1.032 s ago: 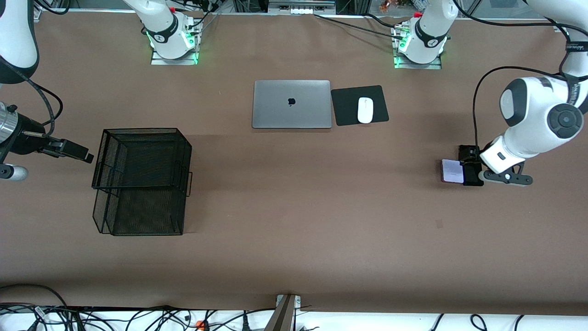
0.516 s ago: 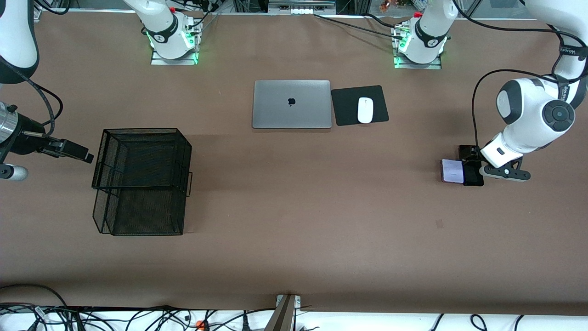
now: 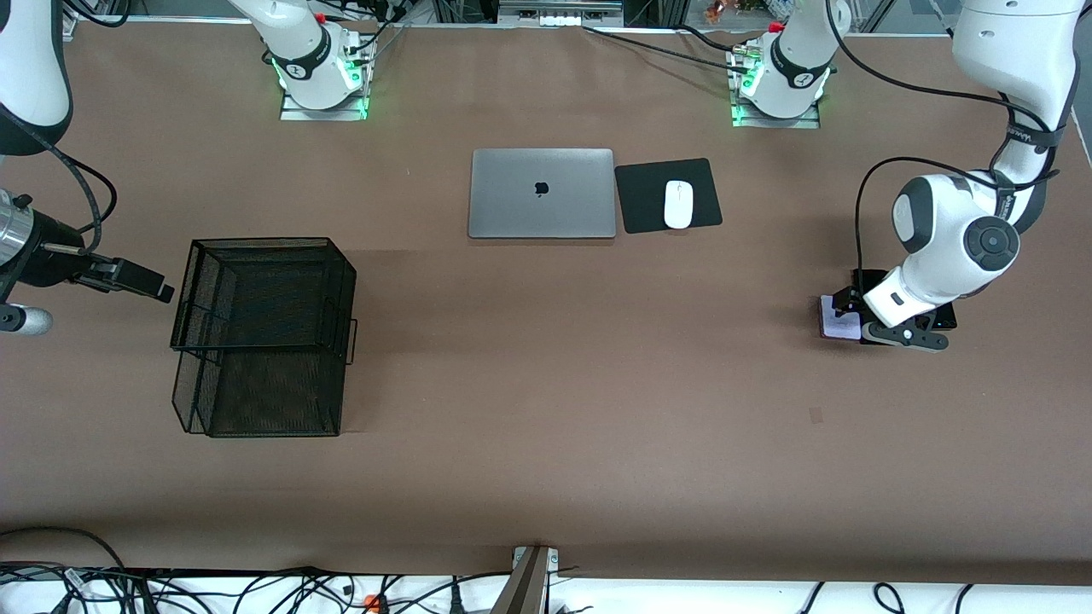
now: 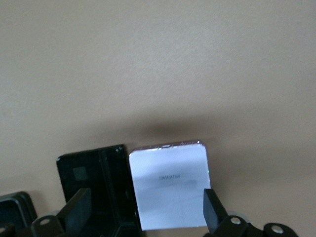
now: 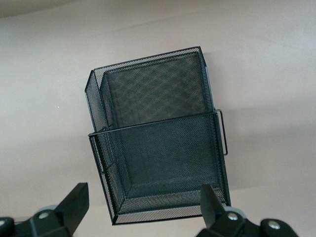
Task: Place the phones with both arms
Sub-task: 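Move the left gripper over the white Huawei phone, then lower the left gripper and close it on the white phone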
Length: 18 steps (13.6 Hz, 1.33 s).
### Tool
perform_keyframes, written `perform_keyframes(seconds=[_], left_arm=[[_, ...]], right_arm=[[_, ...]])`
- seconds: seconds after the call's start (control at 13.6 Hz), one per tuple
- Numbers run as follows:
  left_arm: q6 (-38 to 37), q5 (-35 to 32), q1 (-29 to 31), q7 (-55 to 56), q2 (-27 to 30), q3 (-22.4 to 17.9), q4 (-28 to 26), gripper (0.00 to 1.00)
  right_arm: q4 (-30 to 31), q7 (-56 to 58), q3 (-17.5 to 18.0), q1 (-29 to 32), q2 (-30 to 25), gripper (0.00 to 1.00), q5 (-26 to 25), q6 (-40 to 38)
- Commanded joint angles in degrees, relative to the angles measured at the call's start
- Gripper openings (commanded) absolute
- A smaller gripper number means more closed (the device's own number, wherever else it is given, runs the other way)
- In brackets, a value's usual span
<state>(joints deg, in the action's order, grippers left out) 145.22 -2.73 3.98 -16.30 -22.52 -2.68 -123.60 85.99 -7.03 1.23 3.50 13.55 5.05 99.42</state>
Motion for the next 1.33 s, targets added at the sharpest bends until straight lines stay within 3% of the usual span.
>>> perform_keyframes(seconds=[0.0, 0.66, 1.25], left_arm=[[1.72, 1.41, -0.20, -0.75, -2.61, 0.74, 2.22, 1.00], [5.51, 1.49, 0.33, -0.66, -5.69, 1.53, 2.31, 1.00], [6.83, 10.11, 0.77, -1.02, -7.62, 3.03, 2.31, 1.00]], right_arm=[[-0.12, -0.61, 0.17, 0.02, -0.63, 1.00, -0.22, -0.89], [-0.03, -0.88, 0.00, 0.19, -0.63, 1.00, -0.04, -0.89], [-0.03, -0.79, -0.09, 0.28, -0.55, 1.00, -0.13, -0.89]])
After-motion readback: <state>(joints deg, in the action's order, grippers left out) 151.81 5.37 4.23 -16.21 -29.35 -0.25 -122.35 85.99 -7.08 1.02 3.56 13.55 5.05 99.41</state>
